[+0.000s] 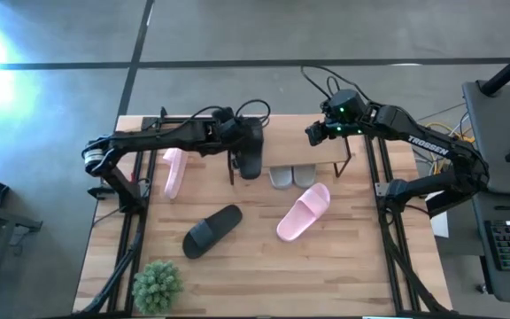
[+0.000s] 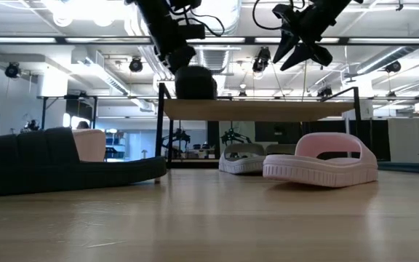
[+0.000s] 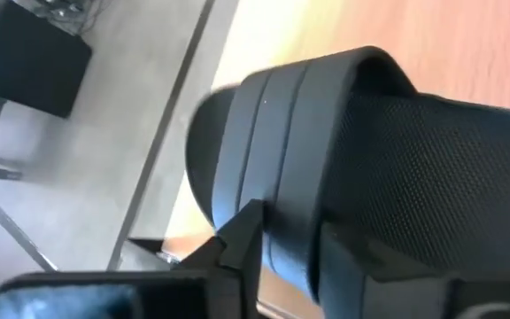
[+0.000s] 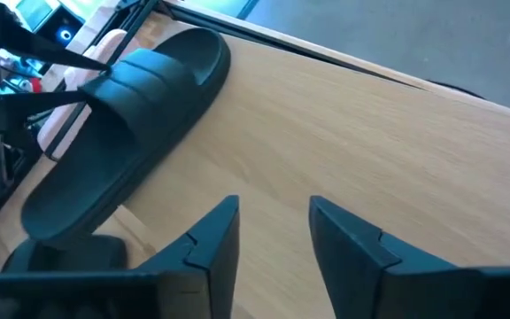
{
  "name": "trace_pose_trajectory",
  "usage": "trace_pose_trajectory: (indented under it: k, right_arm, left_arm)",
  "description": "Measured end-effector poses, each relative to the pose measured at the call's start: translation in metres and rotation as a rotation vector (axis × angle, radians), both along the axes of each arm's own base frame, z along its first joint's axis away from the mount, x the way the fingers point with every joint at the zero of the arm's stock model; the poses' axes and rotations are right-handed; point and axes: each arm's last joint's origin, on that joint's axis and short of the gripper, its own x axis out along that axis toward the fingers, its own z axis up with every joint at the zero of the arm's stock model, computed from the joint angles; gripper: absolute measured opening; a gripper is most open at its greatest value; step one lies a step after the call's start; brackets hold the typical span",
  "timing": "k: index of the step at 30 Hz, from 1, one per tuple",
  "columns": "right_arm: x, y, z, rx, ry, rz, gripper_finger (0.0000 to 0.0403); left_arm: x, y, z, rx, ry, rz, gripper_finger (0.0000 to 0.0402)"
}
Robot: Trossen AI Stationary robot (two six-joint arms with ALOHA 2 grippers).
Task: Pick and place slides into the shelf
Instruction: Adjust the black slide on the shelf
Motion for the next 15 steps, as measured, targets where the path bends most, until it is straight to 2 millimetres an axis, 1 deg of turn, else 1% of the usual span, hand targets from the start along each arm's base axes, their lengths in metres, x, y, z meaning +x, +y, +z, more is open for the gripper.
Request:
trace_pose_trajectory:
  k: [4,7,10,15]
  right_arm:
    - [0.0000,0.0000,0.0000,-0.009,0.004,0.009,0.0136]
    - [-0.0001,-0.0002,-0.0001,-0.010,0.005,0.008,0.0137]
    - [-0.0003,-0.0006,-0.0002,-0.020,0.012,0.000,0.0134]
    - [-0.0005,-0.0006,-0.0003,-0.022,0.013,-0.002,0.0134]
  left_arm:
    - [-0.0047,-0.0004,-0.0027,0.017,0.060,0.023,0.0099]
    - [-0.0054,0.0016,-0.0031,0.072,0.070,0.068,0.0103]
    - [-0.0025,0.0039,0.0004,0.123,0.029,0.103,0.0097]
    - [-0.0013,0.0044,0.0014,0.133,0.012,0.110,0.0074]
